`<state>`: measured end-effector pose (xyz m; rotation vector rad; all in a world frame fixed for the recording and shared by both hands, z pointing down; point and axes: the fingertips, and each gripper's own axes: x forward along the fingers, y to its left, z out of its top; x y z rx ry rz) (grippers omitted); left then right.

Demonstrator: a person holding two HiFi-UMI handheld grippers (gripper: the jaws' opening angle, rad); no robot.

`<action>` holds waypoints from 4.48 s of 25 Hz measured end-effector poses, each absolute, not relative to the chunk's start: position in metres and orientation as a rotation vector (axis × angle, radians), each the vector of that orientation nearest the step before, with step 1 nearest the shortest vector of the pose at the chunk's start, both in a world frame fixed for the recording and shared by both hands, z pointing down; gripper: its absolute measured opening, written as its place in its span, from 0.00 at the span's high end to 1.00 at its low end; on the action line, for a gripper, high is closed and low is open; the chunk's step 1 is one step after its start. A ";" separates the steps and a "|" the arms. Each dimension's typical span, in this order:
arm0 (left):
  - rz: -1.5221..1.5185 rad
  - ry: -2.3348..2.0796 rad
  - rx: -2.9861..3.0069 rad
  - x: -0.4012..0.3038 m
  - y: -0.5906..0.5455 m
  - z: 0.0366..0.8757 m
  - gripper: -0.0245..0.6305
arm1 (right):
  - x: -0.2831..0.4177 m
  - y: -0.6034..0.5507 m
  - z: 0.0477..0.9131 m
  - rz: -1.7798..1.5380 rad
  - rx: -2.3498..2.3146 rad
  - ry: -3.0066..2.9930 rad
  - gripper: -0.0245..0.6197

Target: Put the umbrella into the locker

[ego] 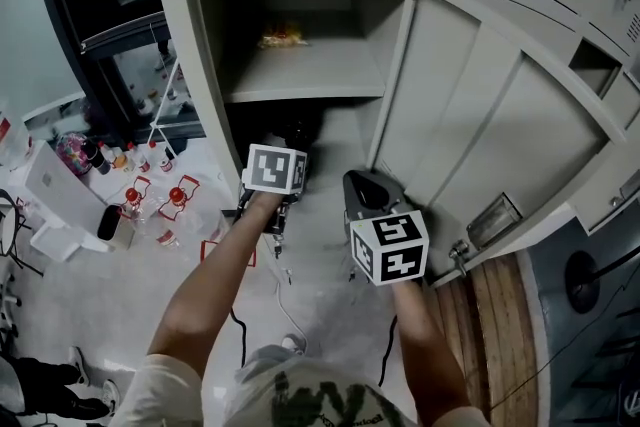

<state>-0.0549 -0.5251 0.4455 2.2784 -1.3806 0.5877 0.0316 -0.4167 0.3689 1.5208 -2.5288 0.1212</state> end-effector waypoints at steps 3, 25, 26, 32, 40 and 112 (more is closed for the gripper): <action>0.587 -1.419 2.266 -0.062 -0.520 0.438 0.67 | 0.032 -0.415 0.369 0.126 1.516 -2.535 0.98; 0.225 -1.486 2.306 -0.091 -0.437 0.421 0.62 | 0.022 -0.384 0.366 0.150 1.433 -2.620 0.98; 0.201 -1.480 2.306 -0.091 -0.434 0.423 0.62 | 0.022 -0.382 0.367 0.149 1.427 -2.621 0.98; 0.125 -1.427 2.294 -0.085 -0.424 0.440 0.62 | 0.018 -0.375 0.376 0.154 1.399 -2.621 0.98; 0.068 -1.392 2.273 -0.084 -0.429 0.454 0.69 | 0.023 -0.377 0.387 0.181 1.410 -2.608 0.98; 0.236 -1.773 2.349 -0.131 -0.213 0.386 0.96 | 0.004 -0.238 0.358 0.084 1.216 -2.741 0.97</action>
